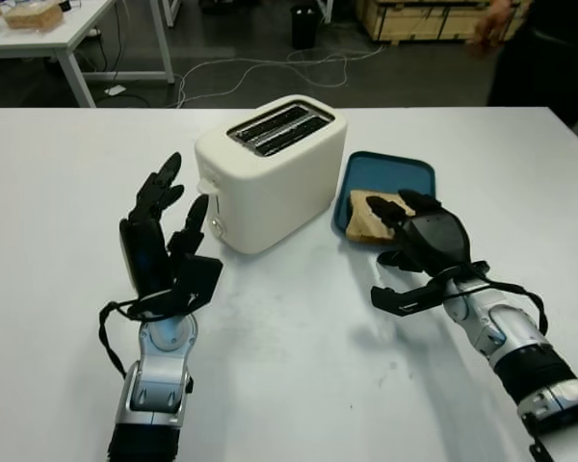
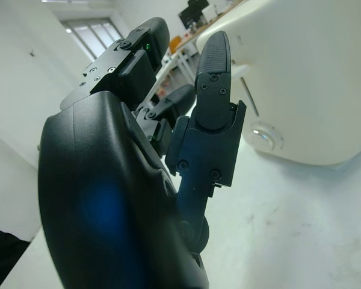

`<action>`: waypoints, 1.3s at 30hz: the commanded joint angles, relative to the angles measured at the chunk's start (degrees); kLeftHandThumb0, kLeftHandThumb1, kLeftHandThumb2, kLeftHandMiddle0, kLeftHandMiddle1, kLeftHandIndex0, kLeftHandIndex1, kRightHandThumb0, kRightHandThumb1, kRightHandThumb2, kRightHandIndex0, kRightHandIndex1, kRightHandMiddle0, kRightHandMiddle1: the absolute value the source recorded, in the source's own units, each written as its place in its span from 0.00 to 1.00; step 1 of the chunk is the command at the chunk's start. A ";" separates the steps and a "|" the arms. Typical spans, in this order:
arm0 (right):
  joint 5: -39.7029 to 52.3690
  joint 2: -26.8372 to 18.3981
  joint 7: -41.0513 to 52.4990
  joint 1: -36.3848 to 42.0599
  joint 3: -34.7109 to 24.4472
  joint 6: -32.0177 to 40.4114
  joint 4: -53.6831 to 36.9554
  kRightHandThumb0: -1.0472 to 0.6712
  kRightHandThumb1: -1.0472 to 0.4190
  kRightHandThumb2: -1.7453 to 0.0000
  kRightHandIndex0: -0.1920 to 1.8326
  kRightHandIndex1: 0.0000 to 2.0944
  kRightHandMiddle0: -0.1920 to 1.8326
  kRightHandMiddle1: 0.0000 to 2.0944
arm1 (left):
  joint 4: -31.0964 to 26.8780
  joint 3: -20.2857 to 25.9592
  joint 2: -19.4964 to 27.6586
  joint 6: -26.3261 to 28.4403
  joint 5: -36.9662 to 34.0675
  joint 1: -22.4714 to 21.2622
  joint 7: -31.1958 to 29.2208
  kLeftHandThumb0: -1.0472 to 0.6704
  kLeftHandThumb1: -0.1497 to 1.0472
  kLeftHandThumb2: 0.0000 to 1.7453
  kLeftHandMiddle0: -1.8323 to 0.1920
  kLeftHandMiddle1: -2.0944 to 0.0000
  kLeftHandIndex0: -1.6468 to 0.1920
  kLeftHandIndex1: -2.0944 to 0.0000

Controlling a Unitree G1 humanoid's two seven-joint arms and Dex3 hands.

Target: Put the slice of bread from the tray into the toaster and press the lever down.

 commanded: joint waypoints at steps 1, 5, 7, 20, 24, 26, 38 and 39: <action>0.84 0.56 0.33 -0.11 1.14 0.55 2.49 0.31 0.21 0.99 0.22 0.00 0.23 0.00 | -0.14 -0.16 0.19 -0.51 0.20 -0.31 -0.01 0.37 0.89 0.17 0.66 0.69 0.54 0.99; 1.78 1.04 -1.69 -1.11 1.69 0.12 5.16 0.32 0.19 0.99 0.22 0.00 0.23 0.00 | -0.27 -0.22 0.15 -0.28 0.26 -0.43 -0.08 0.37 0.89 0.17 0.65 0.69 0.54 0.99; 2.87 1.35 -2.99 -1.37 1.61 -0.90 6.53 0.33 0.19 1.00 0.23 0.01 0.24 0.00 | -0.17 -0.27 0.24 -0.40 0.27 -0.49 -0.15 0.37 0.89 0.17 0.65 0.69 0.54 0.99; 6.39 1.82 -9.29 -3.49 3.22 -6.48 13.32 0.42 0.14 0.99 0.39 0.10 0.35 0.05 | -0.67 -0.29 0.02 -0.12 0.25 -0.65 -0.14 0.37 0.89 0.17 0.65 0.69 0.53 0.99; 5.83 1.31 -10.73 -4.50 4.57 -7.44 16.00 0.46 0.10 0.99 0.42 0.64 0.49 0.04 | -0.66 -0.21 0.07 -0.30 0.32 -0.61 0.08 0.37 0.89 0.17 0.65 0.69 0.53 1.00; 5.50 1.04 -11.48 -4.79 5.41 -7.88 16.94 0.47 0.09 0.98 0.43 0.78 0.54 0.05 | -0.63 -0.21 0.07 -0.34 0.45 -0.63 0.23 0.37 0.89 0.17 0.65 0.68 0.53 1.00; 5.38 -0.95 -9.84 -5.28 8.14 -7.71 14.73 0.48 0.09 0.99 0.43 0.83 0.59 0.10 | -0.37 -0.09 -0.27 -0.66 0.10 -0.70 0.65 0.37 0.89 0.16 0.65 0.68 0.53 1.00; 5.53 -1.11 -9.35 -5.14 8.01 -7.75 14.12 0.48 0.09 0.99 0.43 0.83 0.58 0.09 | -0.23 -0.08 -0.18 -0.74 0.24 -0.72 0.76 0.37 0.89 0.16 0.65 0.68 0.53 1.00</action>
